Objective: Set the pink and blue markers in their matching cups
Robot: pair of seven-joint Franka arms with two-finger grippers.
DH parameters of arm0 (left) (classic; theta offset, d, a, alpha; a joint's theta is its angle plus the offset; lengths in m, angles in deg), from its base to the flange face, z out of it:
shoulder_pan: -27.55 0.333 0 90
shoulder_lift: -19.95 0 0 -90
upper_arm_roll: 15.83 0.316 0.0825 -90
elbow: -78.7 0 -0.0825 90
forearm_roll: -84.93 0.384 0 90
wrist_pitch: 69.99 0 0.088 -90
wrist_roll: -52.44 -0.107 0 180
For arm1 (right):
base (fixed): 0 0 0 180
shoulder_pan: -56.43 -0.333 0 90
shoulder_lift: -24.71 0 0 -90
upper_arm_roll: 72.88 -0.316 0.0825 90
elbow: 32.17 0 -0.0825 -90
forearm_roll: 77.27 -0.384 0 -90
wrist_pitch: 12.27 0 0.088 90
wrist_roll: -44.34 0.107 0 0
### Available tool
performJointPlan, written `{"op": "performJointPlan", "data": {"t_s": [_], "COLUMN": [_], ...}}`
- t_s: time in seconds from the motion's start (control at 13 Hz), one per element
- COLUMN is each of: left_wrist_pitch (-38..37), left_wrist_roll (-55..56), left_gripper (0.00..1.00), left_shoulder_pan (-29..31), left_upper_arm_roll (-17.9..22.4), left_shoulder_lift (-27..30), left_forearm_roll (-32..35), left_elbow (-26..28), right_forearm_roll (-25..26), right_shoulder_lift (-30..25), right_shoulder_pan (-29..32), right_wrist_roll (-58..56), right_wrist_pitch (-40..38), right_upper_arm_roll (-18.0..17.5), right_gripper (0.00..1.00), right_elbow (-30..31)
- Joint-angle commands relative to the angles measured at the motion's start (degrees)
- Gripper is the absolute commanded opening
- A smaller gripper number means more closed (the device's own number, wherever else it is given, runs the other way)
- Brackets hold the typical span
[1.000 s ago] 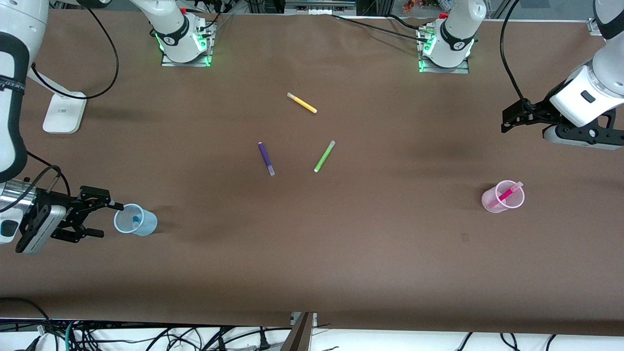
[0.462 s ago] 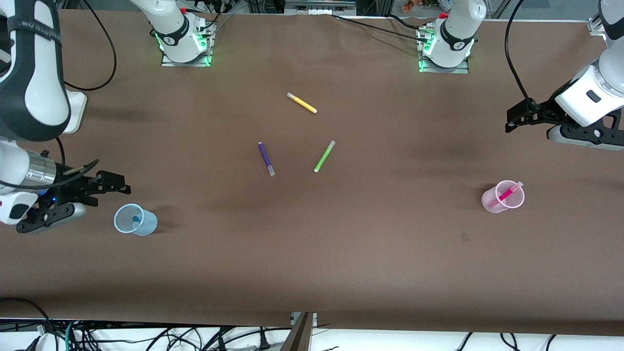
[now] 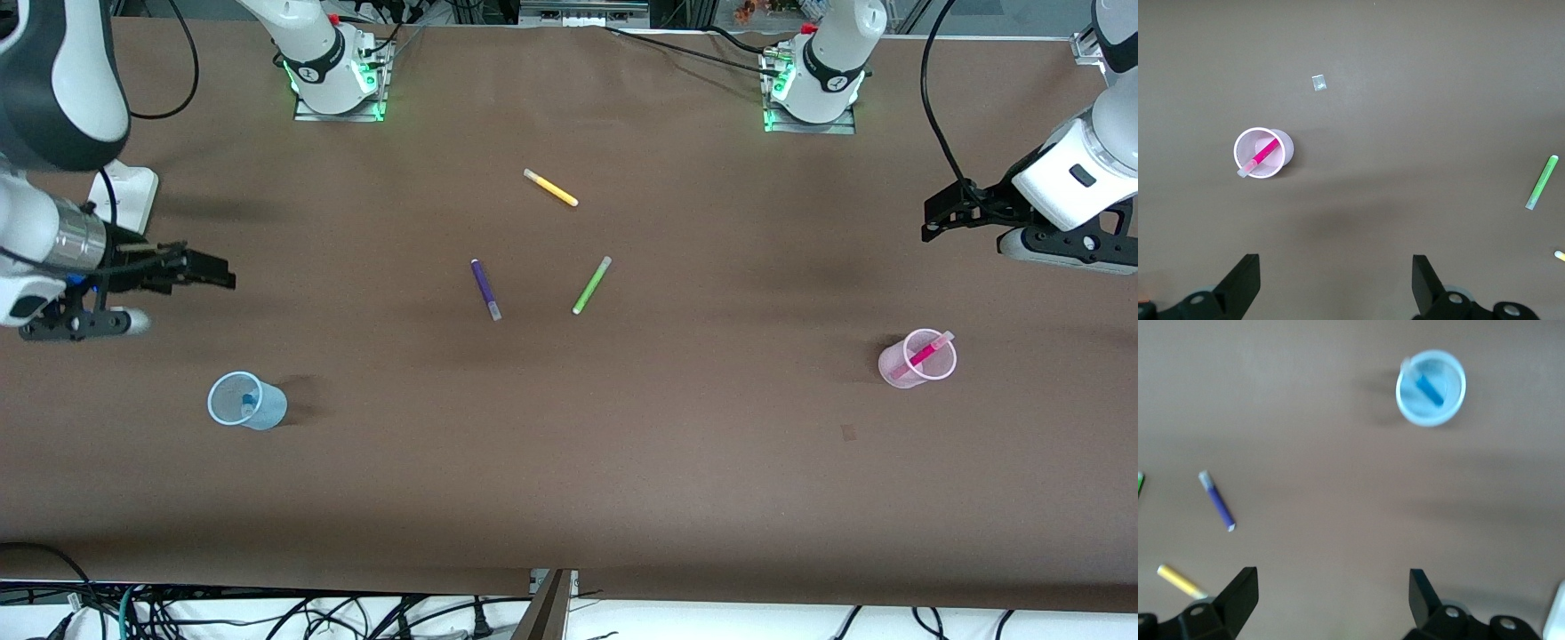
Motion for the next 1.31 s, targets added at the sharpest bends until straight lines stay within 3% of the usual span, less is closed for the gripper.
{"op": "performJointPlan", "data": {"t_s": [0.0, 0.38, 0.62, 0.77, 1.23], "left_wrist_pitch": [-0.3, -0.3, -0.4, -0.4, -0.4], "left_wrist_roll": [-1.5, -1.5, -1.5, -1.5, -1.5], "left_gripper": [1.0, 1.0, 1.0, 1.0, 1.0], "left_shoulder_pan": [0.4, 0.4, 0.4, 0.4, 0.4], "left_upper_arm_roll": [0.2, 0.2, 0.2, 0.1, 0.1], "left_shoulder_lift": [1.2, 1.2, 1.2, 1.2, 1.2], "left_forearm_roll": [-1.4, -1.4, -1.4, -1.4, -1.4], "left_elbow": [0.9, 0.9, 0.9, 0.9, 0.9], "right_forearm_roll": [1.2, 1.2, 4.2, 8.0, 8.0], "right_shoulder_lift": [-5.9, -10.5, -10.9, -10.9, -9.0], "right_shoulder_pan": [0.9, 1.2, 1.2, 1.2, 1.1], "right_wrist_roll": [1.1, 0.8, 1.1, 0.8, 0.6], "right_wrist_pitch": [-3.4, -6.6, -7.6, -7.7, -8.8], "right_upper_arm_roll": [-1.1, 5.2, 5.1, 2.1, 1.5], "right_gripper": [1.0, 1.0, 1.0, 1.0, 1.0], "right_elbow": [3.0, 2.3, 2.1, 1.9, -0.5]}}
